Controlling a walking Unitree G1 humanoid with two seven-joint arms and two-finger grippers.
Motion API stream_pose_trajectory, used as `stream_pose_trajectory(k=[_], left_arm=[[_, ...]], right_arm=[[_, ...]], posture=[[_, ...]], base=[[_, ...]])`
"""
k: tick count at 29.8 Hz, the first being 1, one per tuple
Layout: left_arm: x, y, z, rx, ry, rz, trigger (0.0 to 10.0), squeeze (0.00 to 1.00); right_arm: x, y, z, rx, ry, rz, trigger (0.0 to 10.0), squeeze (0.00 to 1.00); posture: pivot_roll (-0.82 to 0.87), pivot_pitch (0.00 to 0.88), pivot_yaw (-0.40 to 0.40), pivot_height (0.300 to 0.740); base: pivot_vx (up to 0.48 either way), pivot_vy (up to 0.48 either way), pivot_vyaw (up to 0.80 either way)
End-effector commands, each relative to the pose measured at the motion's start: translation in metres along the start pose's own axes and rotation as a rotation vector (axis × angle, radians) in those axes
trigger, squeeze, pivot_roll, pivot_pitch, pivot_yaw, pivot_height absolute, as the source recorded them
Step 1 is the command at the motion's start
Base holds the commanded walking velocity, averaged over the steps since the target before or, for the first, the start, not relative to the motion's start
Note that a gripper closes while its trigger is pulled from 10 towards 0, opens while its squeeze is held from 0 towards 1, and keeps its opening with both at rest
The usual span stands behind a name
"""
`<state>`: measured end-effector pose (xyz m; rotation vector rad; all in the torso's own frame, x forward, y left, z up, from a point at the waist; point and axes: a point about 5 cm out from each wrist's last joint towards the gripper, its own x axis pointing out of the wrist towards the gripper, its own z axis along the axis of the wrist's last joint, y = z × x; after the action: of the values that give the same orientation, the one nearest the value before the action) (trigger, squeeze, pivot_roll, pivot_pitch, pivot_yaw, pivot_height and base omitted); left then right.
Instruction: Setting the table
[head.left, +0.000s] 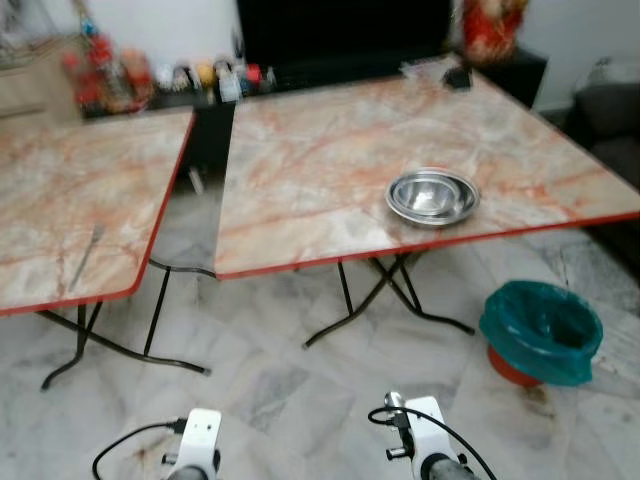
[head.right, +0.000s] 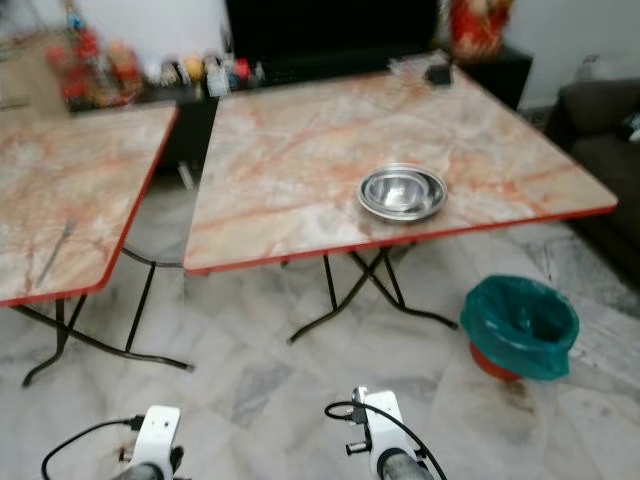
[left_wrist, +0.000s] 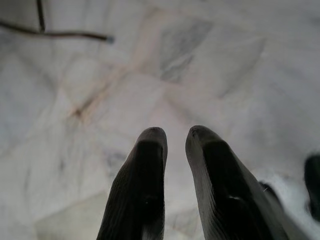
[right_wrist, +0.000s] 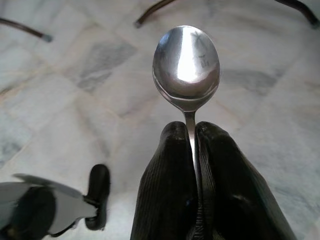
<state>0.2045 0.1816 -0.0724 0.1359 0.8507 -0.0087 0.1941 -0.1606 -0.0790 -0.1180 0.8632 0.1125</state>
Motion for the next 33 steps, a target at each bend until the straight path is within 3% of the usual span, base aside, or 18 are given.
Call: stream_pose_trajectory(k=[1, 23, 33], left_arm=[[-0.0002, -0.0027, -0.0020, -0.006, 0.011, -0.009, 10.0, 0.00], [0.0004, -0.0049, -0.0002, -0.012, 0.010, -0.014, 10.0, 0.00], [0.0003, -0.0049, -0.0011, -0.006, 0.016, -0.023, 10.0, 0.00]], right_arm=[[-0.0003, -0.0058, 0.0004, 0.009, -0.001, -0.019, 10.0, 0.00], [-0.0003, -0.0079, 0.0005, 0.005, 0.003, -0.021, 10.0, 0.00], [-0.0005, -0.0068, -0.0005, 0.021, 0.004, -0.022, 10.0, 0.00]], posture=[[-0.05, 0.000, 0.090, 0.740], [-0.05, 0.000, 0.083, 0.740], [-0.06, 0.000, 0.091, 0.740]], base=[[0.330, 0.000, 0.00], [0.332, 0.000, 0.00], [0.000, 0.000, 0.00]])
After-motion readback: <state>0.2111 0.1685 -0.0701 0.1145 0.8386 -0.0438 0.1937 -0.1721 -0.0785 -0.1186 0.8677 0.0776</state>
